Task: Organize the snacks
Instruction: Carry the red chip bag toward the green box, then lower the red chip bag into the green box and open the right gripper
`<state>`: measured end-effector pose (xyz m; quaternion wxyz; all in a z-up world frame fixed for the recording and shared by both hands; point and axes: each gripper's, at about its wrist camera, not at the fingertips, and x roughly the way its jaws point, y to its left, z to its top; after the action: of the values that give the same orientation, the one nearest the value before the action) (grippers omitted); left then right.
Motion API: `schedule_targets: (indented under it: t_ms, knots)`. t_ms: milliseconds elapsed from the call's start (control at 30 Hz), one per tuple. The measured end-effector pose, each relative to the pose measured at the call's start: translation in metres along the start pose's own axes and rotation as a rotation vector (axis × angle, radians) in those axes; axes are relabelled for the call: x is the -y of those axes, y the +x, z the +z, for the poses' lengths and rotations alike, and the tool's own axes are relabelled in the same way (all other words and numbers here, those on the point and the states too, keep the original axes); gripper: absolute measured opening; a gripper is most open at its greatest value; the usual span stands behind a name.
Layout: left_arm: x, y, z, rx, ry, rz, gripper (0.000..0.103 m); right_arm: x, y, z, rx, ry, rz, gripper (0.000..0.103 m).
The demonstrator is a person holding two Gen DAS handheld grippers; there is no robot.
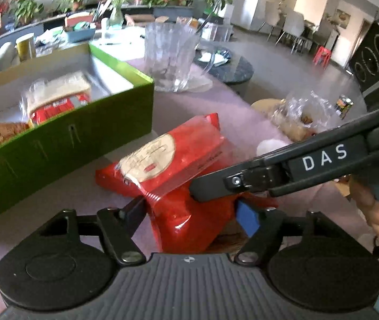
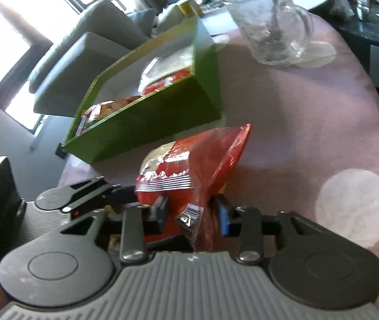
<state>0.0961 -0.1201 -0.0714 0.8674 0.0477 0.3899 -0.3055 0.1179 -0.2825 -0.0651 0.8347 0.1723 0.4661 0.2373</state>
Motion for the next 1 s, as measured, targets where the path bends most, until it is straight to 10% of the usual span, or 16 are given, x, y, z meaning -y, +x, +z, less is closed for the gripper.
schedule_targets:
  t_ms: [467,1000]
  knots:
    - [-0.009,-0.062,0.037,0.193,0.070,0.118,0.067,-0.049,-0.030,0.029,0.163,-0.104,0.076,0.031]
    - [-0.115,-0.066,0.085,0.157,0.058,0.354,0.064,-0.098,0.057,0.110,0.162,-0.096,0.215,0.031]
